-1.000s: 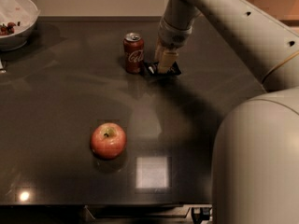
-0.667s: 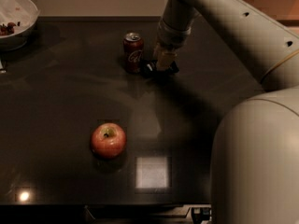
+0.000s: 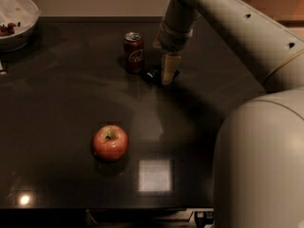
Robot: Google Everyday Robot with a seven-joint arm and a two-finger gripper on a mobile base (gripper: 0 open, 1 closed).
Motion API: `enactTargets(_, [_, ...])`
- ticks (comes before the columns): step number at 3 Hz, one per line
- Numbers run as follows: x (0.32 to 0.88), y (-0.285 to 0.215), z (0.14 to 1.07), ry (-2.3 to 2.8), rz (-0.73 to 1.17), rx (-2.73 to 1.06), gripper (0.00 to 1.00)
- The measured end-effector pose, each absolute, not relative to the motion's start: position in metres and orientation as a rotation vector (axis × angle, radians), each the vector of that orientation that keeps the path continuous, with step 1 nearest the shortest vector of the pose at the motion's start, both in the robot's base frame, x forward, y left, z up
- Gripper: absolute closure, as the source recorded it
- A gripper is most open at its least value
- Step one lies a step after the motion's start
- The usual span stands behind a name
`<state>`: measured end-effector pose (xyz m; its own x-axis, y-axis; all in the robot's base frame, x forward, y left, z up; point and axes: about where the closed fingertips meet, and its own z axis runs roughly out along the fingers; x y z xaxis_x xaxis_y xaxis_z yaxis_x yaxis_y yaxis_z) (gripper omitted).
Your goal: Move rxbar chocolate near coke can
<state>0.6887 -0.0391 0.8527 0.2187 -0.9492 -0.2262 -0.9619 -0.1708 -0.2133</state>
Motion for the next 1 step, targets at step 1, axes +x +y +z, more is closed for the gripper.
enactTargets(1, [0.6887, -0.0391, 0.8527, 1.789, 0.058, -2.19, 0.0])
